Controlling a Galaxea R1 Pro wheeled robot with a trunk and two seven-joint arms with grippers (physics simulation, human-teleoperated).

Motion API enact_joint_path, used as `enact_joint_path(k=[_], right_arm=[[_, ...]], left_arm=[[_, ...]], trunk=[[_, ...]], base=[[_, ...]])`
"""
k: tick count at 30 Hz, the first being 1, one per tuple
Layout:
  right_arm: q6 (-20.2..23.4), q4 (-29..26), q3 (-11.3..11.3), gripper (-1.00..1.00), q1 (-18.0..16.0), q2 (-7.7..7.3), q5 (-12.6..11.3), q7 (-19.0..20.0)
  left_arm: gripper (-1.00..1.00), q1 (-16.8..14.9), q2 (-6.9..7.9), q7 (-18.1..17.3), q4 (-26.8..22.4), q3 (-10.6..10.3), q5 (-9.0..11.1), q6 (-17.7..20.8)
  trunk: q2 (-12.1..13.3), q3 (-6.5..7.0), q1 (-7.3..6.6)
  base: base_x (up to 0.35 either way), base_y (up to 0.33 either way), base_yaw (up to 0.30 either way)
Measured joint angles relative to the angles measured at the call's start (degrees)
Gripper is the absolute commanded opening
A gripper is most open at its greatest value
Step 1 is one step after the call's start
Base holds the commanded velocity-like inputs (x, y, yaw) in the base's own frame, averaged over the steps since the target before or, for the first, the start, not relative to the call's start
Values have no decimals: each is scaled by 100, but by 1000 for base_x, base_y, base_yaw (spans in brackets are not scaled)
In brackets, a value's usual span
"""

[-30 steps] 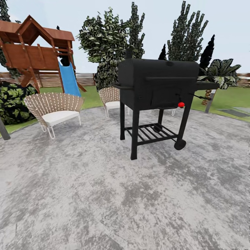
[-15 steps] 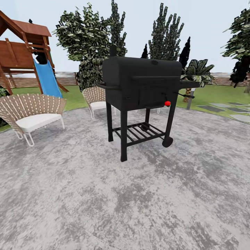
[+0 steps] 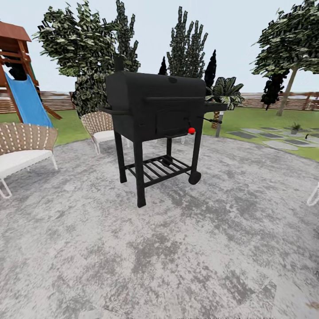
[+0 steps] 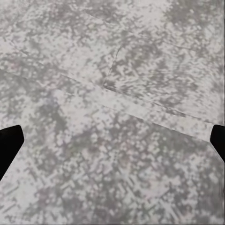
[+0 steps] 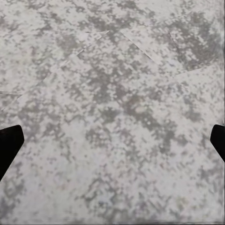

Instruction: Pick up the pesticide atomizer in the garden and spray insectifuge to fully cover both potted plants in the garden.

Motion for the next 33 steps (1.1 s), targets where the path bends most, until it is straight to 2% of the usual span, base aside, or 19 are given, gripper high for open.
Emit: enact_joint_path(k=[27, 33], right_arm=[[0, 0, 0, 100, -1, 0, -4, -5], [-1, 3, 0, 100, 0, 0, -5, -5]], left_arm=[[100, 0, 4, -4, -1, 0, 0, 0], [100, 0, 0, -5, -4, 0, -2, 1]], trunk=[[0, 0, 0], [0, 0, 0]], base=[[0, 1, -291], [0, 197, -291]])
